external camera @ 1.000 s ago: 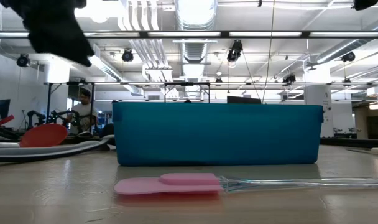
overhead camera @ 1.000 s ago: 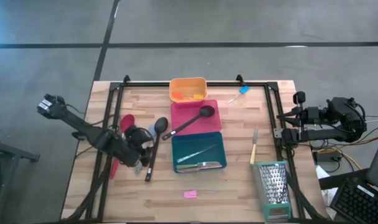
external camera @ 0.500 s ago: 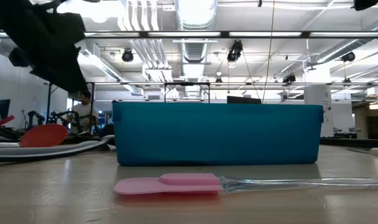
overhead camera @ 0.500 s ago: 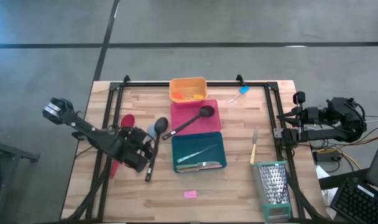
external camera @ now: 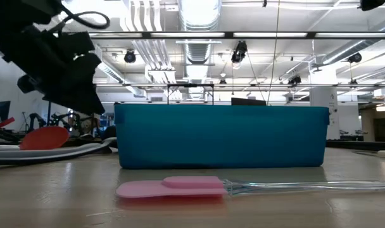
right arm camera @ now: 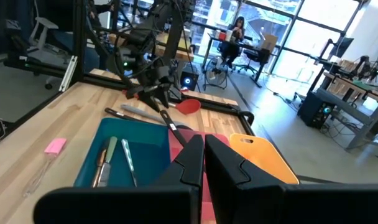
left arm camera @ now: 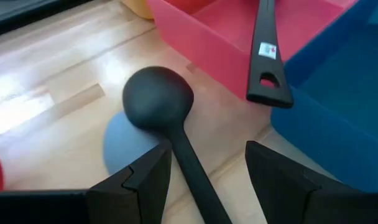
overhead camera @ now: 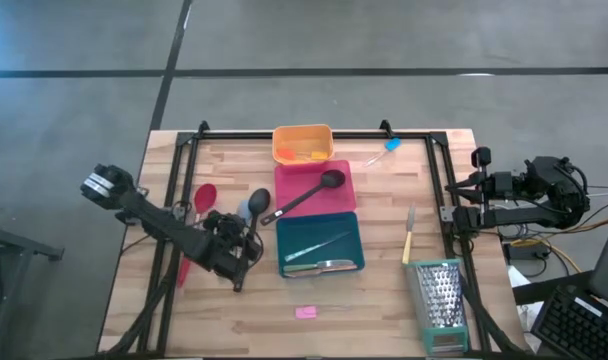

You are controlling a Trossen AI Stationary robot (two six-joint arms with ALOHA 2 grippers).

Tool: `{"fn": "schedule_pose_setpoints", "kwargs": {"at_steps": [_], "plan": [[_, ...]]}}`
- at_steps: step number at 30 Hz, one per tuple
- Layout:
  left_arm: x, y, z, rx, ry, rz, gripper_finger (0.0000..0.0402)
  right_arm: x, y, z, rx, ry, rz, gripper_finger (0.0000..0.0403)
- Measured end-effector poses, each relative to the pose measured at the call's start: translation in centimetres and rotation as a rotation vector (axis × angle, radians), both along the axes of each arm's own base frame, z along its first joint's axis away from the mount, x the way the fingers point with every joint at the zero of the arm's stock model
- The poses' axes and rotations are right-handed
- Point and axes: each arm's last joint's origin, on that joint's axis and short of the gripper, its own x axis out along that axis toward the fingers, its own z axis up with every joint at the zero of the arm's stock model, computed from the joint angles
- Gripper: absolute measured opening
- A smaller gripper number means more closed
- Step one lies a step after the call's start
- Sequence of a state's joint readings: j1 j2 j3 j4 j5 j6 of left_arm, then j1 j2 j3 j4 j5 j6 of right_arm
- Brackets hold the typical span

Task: Pick & Place Kitchen Items
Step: Put the black serving spoon into the pink bin

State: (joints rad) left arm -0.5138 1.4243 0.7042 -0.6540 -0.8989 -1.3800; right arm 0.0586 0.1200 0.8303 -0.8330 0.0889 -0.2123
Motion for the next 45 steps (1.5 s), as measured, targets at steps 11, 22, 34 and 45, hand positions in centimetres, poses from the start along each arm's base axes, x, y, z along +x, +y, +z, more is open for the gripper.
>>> {"fn": "schedule_pose_setpoints", "kwargs": {"at_steps": [11, 22, 34, 45], "plan": [[1.2, 0.0, -2.9, 0.023, 0.058, 0.033, 0.0211, 0.0, 0.0, 0.0, 0.002, 0.0, 0.0, 0.0008], [2.1, 0.9, -3.8, -0.021, 0.076, 0.078, 0.0211, 0.0, 0.0, 0.0, 0.002, 0.0, 0.0, 0.0008], [3.3, 2.3, -6.0, -0.012, 0.109, 0.151, 0.0211, 0.0, 0.0, 0.0, 0.002, 0.0, 0.0, 0.0008], [4.0, 3.0, -7.0, -0.003, 0.085, 0.192, 0.012, 0.0, 0.0, 0.0, 0.001, 0.0, 0.0, 0.0008]]}}
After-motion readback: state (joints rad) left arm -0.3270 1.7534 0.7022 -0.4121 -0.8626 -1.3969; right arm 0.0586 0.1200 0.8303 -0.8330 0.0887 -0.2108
